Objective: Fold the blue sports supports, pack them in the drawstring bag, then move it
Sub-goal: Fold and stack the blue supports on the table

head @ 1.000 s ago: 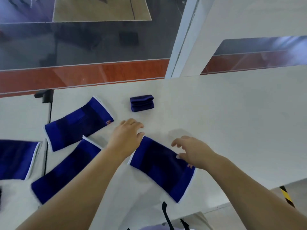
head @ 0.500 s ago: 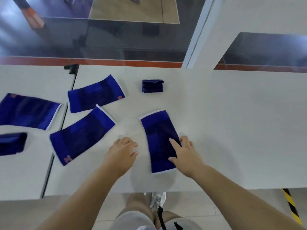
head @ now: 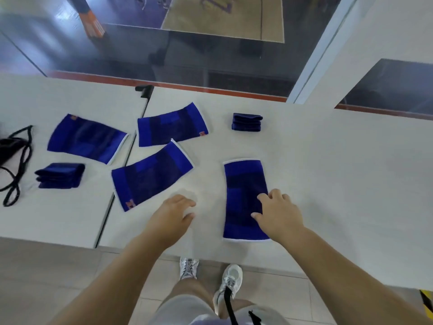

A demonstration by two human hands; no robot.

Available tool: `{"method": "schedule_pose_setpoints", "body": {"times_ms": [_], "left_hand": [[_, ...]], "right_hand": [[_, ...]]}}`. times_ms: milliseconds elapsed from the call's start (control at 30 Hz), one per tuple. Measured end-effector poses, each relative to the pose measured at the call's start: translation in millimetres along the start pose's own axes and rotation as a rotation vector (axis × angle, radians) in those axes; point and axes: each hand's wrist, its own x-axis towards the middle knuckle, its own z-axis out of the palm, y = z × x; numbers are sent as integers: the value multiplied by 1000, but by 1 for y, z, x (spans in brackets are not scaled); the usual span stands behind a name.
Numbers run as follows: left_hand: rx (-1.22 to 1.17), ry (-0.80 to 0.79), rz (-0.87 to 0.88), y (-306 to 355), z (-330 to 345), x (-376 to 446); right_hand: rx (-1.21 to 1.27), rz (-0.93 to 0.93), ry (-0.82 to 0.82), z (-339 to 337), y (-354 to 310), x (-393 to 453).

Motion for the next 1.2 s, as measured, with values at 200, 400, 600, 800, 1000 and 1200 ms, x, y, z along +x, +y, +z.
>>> {"method": "schedule_pose_setpoints", "body": {"times_ms": [200, 400, 600, 800, 1000, 1200], "left_hand": [[-40, 112, -170, -44, -44, 20], [4, 90, -194, -83, -69, 62], [184, 21, -186, -90, -73, 86], [72, 32, -154, -85, -77, 86], [-164, 4, -124, -57, -80, 76], [-440, 45, -52, -5, -88, 69]], "right_hand": [[104, -57, -7, -12, -42, 10], [149, -59, -56, -14, -79, 22], [203, 3, -57, -16, -88, 24], [225, 42, -65, -12, -81, 19], [245, 50, -54, -12, -67, 13], [291, 46, -27, -23, -49, 9]]}}
